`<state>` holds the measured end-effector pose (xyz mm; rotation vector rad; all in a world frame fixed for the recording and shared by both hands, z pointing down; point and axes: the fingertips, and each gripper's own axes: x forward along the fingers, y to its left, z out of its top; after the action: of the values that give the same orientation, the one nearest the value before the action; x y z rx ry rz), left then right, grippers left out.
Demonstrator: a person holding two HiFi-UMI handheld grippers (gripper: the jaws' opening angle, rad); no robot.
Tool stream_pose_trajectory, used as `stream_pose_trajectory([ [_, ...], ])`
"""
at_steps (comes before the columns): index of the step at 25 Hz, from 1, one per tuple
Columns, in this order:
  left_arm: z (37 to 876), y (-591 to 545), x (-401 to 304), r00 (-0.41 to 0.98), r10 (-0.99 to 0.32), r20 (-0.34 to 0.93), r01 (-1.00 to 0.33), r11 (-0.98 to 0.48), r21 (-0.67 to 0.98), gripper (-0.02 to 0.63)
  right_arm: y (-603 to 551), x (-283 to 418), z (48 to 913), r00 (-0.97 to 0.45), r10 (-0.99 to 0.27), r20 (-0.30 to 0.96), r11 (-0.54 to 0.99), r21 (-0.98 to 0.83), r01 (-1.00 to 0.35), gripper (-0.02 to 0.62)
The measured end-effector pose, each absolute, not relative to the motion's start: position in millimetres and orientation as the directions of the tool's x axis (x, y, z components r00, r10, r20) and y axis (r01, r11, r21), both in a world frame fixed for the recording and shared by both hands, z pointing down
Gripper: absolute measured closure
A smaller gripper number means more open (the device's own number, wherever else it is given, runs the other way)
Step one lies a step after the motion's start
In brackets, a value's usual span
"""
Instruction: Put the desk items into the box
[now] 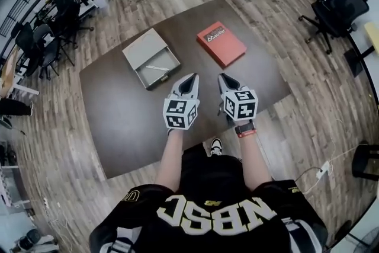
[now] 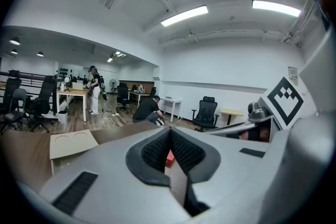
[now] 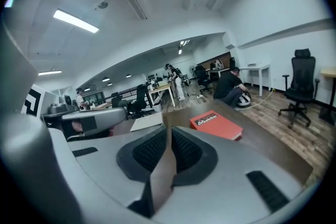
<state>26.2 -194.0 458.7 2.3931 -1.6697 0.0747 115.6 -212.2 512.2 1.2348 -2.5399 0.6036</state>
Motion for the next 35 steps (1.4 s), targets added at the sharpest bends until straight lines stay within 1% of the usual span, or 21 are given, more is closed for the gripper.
stream_pose_trajectory([
  [3,473.2,-208.9,40.8,0.404,-0.895,0.188,-0.912,-0.379,0.156,0.591,-216.2,123.3,535.4,-0.578,-0.679,0.452,0.531,-0.24,-0.813,0.538],
  [6,481.1,-217.4,53.5,0.435,-0.877,0.202,-0.899,-0.412,0.148,0.591,-220.5,135.1,556.0,-0.531,-0.687,0.497,0.485,-0.231,-0.843,0.534],
  [12,498.8,-229.7,59.8,0.45,-0.86,0.239,-0.891,-0.417,0.177,0.591,-223.7,145.0,593.5,-0.472,-0.669,0.575,0.431,-0.217,-0.876,0.512],
  [25,535.7,-235.2,66.3,0.496,-0.815,0.299,-0.867,-0.446,0.223,0.591,-202.4,154.5,693.0,-0.389,-0.546,0.742,0.332,-0.235,-0.914,0.436],
  [30,545.8,-236.1,60.4,0.492,-0.811,0.316,-0.869,-0.435,0.235,0.591,-189.6,157.2,726.3,-0.359,-0.494,0.792,0.28,-0.246,-0.928,0.434],
  [35,554.2,-233.2,53.3,0.491,-0.808,0.327,-0.869,-0.424,0.256,0.591,-180.9,163.4,737.5,-0.295,-0.498,0.815,0.241,-0.197,-0.95,0.442],
])
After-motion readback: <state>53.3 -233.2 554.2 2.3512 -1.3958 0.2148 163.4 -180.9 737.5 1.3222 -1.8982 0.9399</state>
